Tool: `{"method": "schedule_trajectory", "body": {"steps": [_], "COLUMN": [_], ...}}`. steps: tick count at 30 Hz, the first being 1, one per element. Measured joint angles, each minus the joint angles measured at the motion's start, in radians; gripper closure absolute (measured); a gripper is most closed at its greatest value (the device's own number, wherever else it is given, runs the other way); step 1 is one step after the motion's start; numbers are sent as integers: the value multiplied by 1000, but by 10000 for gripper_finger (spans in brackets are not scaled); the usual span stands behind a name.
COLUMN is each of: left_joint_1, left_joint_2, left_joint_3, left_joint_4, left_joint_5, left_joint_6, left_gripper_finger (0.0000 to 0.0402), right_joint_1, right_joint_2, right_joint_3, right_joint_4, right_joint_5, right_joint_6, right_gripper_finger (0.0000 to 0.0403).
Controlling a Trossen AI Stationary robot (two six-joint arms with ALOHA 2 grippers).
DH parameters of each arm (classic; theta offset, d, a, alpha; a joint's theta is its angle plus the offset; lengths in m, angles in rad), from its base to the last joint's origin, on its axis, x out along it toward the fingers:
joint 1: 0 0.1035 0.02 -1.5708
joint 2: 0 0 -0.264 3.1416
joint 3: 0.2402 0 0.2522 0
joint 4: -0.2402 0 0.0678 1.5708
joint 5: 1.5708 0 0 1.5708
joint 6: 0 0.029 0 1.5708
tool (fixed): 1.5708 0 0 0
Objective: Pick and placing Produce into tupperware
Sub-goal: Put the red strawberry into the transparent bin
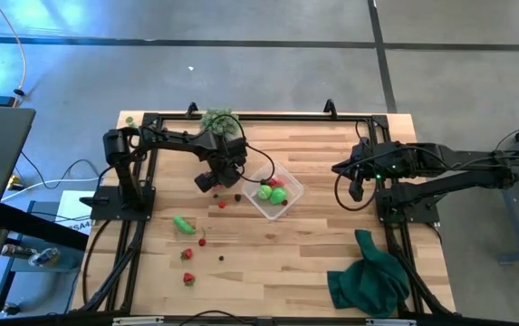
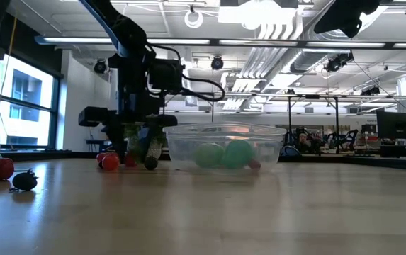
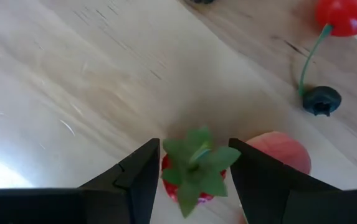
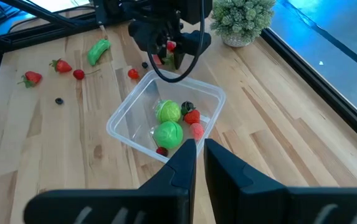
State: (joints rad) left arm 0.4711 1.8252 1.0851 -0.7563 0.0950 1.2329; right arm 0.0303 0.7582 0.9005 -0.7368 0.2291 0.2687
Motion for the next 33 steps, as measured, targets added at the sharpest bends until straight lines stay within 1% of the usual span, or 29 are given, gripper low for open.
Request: {"method": "schedule_trajectory", "body": {"steps": [3, 7, 23, 27, 31, 33], "left_joint_1": [0, 0, 0, 0, 0, 0], "left_joint_2": [0, 0, 0, 0, 0, 0], "left_joint_3": [0, 0, 0, 0, 0, 0], "left_joint_4": [0, -1, 0, -1, 0, 0], "left_joint_5": [-6, -39, -43, -42, -20, -19], "left_joint_6": [-6, -15, -80, -87, -89, -89], "left_gripper_finger": [222, 222, 224, 243, 267, 272], "right_joint_1": [0, 0, 0, 0, 0, 0], "right_joint_2": [0, 0, 0, 0, 0, 0], "right_joint_3": [0, 0, 0, 0, 0, 0], "right_joint_4": [0, 0, 0, 0, 0, 0], "right_joint_5": [0, 0, 0, 0, 0, 0], "right_joint_6": [0, 0, 0, 0, 0, 0], "right_gripper_finger": [378, 378, 378, 378, 378, 378]}}
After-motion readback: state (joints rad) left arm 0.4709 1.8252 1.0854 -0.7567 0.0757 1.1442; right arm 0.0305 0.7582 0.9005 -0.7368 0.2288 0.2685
